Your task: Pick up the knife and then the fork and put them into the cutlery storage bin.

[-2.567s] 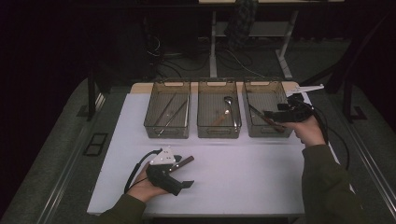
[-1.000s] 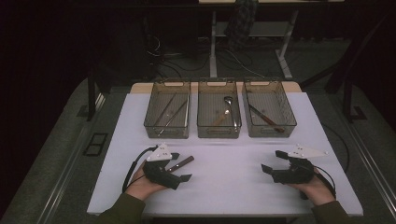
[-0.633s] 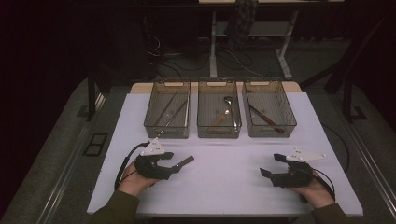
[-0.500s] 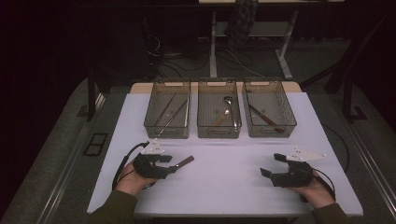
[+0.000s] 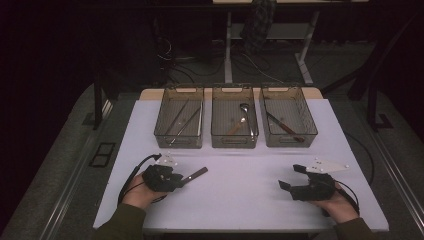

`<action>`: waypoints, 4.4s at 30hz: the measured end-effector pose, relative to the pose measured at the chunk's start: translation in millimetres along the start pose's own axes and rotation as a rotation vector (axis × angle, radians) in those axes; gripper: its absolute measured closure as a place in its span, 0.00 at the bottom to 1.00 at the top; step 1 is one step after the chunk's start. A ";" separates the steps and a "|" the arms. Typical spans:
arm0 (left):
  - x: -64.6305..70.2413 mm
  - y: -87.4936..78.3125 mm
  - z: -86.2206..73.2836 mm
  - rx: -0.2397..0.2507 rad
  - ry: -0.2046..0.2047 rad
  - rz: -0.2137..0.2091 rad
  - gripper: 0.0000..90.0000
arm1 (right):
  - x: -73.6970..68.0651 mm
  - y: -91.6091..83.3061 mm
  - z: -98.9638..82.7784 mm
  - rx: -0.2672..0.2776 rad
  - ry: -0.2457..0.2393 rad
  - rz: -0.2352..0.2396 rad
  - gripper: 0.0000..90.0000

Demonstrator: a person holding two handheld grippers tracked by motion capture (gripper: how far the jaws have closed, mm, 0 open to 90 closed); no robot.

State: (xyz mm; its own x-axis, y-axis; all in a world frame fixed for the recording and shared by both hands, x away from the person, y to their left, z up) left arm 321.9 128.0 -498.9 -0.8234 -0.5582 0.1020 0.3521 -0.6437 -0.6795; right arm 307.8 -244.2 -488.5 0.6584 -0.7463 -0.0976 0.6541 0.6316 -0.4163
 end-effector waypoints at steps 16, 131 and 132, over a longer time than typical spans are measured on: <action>1.3 0.9 -1.8 0.008 0.014 0.004 0.85 | -1.1 0.9 0.0 -0.002 -0.006 0.007 0.19; 75.4 15.0 87.2 0.246 0.232 -0.285 0.38 | -84.6 41.3 31.0 -0.307 -0.274 0.542 0.84; 71.8 13.9 85.2 0.260 0.218 -0.267 0.37 | -82.4 40.5 31.2 -0.306 -0.268 0.538 0.84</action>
State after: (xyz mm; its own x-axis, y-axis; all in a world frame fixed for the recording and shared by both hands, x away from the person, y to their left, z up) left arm 305.5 34.4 -439.1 -0.9658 -0.2484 0.0742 0.1915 -0.8763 -0.4420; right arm 291.6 -150.6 -469.1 0.9585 -0.2411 -0.1518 0.0997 0.7831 -0.6139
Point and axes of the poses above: each handheld gripper's, and its own axes: y roughly forward along the jaws, z roughly out of its top, x roughly to its right, the point moved 8 cm from there along y, roughly forward along the jaws, and after that the axes turned 10 degrees about x, right-handed, at the moved point
